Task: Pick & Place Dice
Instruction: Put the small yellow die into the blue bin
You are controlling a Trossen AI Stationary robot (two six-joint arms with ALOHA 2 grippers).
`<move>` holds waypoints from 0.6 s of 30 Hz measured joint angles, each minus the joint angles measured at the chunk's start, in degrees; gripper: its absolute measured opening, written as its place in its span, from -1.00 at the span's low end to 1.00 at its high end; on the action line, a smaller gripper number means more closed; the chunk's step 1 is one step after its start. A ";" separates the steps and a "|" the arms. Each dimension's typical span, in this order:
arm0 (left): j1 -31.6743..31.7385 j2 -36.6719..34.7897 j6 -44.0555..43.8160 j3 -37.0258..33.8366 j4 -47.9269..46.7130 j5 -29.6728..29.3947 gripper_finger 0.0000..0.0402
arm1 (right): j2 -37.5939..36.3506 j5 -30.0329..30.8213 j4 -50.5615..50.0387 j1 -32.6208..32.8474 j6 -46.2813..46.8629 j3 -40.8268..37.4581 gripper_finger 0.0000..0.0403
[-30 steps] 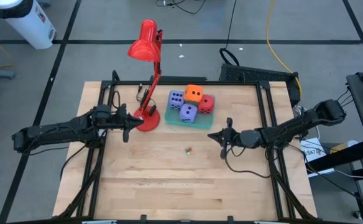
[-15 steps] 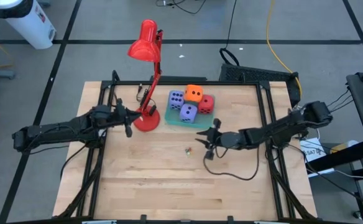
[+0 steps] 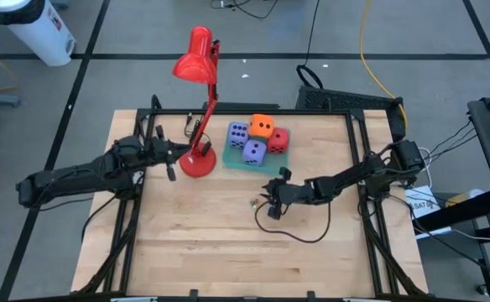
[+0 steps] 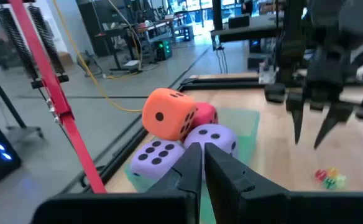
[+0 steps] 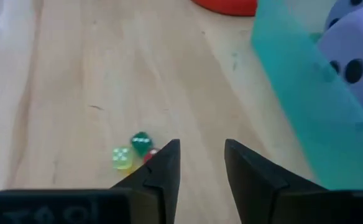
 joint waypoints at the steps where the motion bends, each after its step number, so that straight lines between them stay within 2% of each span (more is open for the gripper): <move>1: 0.54 0.00 -0.97 0.62 -0.50 0.89 -0.85 | 0.14 -0.21 -0.17 -0.03 1.21 -0.01 -0.40; 9: 2.54 0.28 -3.85 2.11 -2.90 2.87 -0.85 | 0.10 -6.04 -0.05 1.94 8.82 1.28 -0.31; 18: 2.60 1.54 -4.00 2.11 -7.67 4.45 -0.85 | 2.30 0.20 -5.10 4.36 14.40 1.28 -0.31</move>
